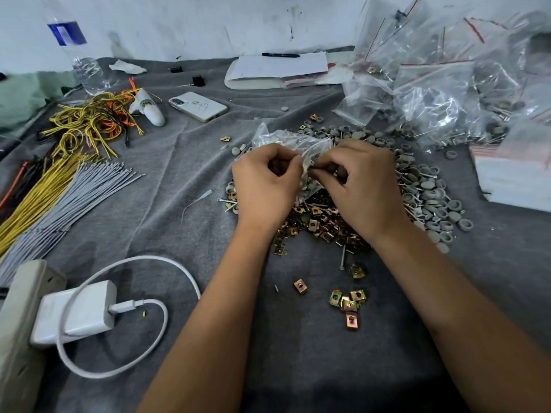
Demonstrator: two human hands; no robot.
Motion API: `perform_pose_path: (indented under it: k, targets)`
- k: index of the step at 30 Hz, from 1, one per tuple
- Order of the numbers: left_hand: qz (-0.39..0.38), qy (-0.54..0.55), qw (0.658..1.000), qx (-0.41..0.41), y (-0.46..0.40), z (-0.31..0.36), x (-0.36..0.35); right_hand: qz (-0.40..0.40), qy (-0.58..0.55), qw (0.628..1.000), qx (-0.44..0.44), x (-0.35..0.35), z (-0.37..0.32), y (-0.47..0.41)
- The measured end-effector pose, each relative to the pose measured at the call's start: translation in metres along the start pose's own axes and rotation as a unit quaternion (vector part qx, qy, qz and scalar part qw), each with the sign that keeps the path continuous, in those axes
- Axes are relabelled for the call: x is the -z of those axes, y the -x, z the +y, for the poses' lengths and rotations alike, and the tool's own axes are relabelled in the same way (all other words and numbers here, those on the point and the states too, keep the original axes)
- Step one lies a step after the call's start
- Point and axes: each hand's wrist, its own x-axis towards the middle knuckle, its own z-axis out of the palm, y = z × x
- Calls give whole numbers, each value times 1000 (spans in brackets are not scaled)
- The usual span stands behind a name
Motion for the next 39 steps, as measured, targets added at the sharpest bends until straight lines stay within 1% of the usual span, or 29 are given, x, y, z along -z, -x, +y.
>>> perform_pose_path:
  k: [4, 6, 7, 8, 11, 12, 14, 19, 21, 22, 24, 26, 28, 32, 34, 37, 39]
  targets:
    - [45, 14, 998, 30, -2, 0, 3, 25, -1, 1000, -2, 0, -2, 2]
    - [82, 12, 996, 38, -3, 0, 6, 20, -16, 1000, 10, 3, -2, 3]
    - [100, 13, 994, 41, -4, 0, 7, -3, -18, 1000, 21, 5, -1, 4]
    - [116, 13, 992, 44, -4, 0, 8, -46, -11, 998, 36, 6, 0, 5]
    - [143, 11, 988, 50, -4, 2, 10, -214, 43, 975, 49, 3, -1, 8]
    - [145, 10, 988, 52, -3, 2, 10, -248, 52, 967, 41, 2, -2, 8]
    - [143, 9, 988, 53, -3, 3, 11, -265, 55, 962, 28, 1, -4, 6]
    - [133, 7, 989, 57, -3, 6, 11, -265, 97, 959, 11, -3, -8, 6]
    - [135, 5, 989, 60, -3, 5, 11, -252, 92, 963, 9, -4, -7, 8]
    - [137, 5, 989, 60, -3, 5, 11, -234, 71, 970, 2, -3, -6, 8]
    - [139, 6, 989, 59, -3, 5, 11, -178, 1, 983, -39, 1, -6, 7]
    - [135, 12, 989, 55, -2, 6, 11, -126, -64, 987, -71, 6, -5, 7]
    - [128, 15, 990, 48, -2, 6, 10, -94, -104, 987, -77, 7, -3, 7]
    - [107, 15, 993, 41, -2, 4, 9, -72, -159, 979, -102, 7, -1, 7]
    - [72, 12, 997, 31, -2, 2, 8, -56, -183, 974, -121, 8, 0, 7]
    - [11, -5, 1000, -2, 0, 2, 5, -50, -201, 971, -116, 8, 0, 7]
    - [0, -23, 1000, -15, 0, 2, 5, -58, -192, 973, -113, 7, -1, 8]
